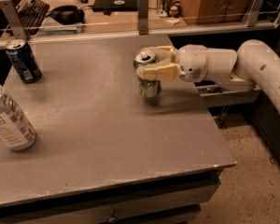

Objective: Place green can upright

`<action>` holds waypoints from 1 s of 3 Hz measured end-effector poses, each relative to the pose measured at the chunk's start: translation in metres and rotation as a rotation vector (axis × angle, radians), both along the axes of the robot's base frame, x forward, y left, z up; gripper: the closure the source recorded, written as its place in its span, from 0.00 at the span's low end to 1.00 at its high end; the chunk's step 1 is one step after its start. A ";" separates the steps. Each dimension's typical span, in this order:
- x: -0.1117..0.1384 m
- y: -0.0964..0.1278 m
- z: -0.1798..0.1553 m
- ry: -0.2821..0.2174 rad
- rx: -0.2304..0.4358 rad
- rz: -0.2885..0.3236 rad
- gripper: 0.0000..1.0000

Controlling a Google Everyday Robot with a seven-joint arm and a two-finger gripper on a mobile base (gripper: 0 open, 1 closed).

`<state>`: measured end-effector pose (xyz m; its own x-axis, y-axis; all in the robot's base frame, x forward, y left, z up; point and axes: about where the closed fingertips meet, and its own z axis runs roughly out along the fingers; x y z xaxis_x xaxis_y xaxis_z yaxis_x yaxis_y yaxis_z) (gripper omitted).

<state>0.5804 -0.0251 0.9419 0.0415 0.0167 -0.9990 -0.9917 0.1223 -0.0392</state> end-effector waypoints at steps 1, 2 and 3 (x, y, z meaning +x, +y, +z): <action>-0.004 0.000 -0.007 0.004 0.045 0.006 0.85; -0.008 0.000 -0.016 0.013 0.078 0.011 0.62; -0.010 0.000 -0.022 0.015 0.096 0.018 0.38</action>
Offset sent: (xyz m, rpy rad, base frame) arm -0.0103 -0.0072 -0.0293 0.1206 0.0256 0.0063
